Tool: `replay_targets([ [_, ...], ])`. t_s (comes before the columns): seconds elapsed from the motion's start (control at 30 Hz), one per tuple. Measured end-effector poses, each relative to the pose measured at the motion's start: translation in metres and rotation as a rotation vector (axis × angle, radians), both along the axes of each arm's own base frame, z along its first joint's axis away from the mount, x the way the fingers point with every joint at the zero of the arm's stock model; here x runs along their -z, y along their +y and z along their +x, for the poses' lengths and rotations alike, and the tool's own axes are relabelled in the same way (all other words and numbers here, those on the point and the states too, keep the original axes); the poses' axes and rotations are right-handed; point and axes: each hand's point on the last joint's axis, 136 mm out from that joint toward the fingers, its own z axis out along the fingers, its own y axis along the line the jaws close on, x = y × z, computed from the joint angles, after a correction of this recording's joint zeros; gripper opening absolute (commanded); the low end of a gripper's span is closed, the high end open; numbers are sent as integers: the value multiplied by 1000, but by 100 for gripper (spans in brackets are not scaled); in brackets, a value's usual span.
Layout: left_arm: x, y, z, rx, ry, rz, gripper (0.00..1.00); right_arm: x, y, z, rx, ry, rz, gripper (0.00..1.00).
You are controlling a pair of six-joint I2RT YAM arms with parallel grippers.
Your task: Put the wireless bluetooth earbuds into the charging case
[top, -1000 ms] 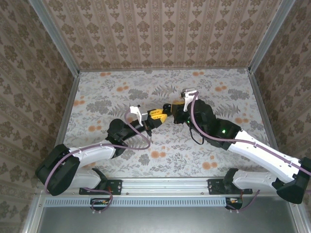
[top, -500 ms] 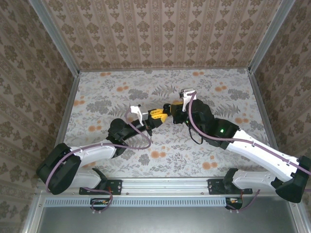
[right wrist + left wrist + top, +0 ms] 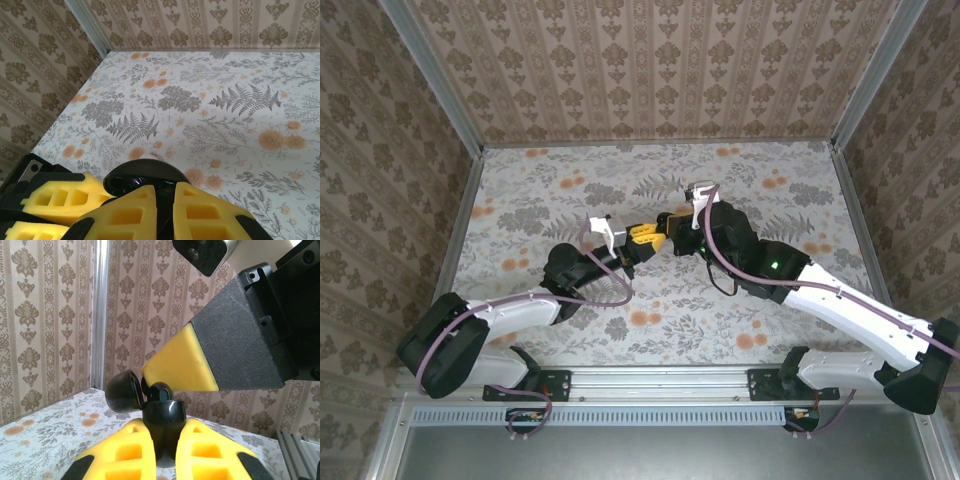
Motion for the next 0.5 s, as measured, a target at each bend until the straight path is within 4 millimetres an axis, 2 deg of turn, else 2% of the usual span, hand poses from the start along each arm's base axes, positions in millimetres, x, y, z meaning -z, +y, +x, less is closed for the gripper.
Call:
replay_targets([
  [0.1, 1, 0, 0, 1, 3, 3, 0, 2, 0, -1, 0, 16, 1, 12],
  [0.37, 0, 0, -1, 8, -3, 1, 0, 1, -3, -3, 12, 68, 10, 32],
  [0.5, -1, 0, -2, 8, -5, -1, 0, -7, -1, -6, -12, 112, 56, 40],
])
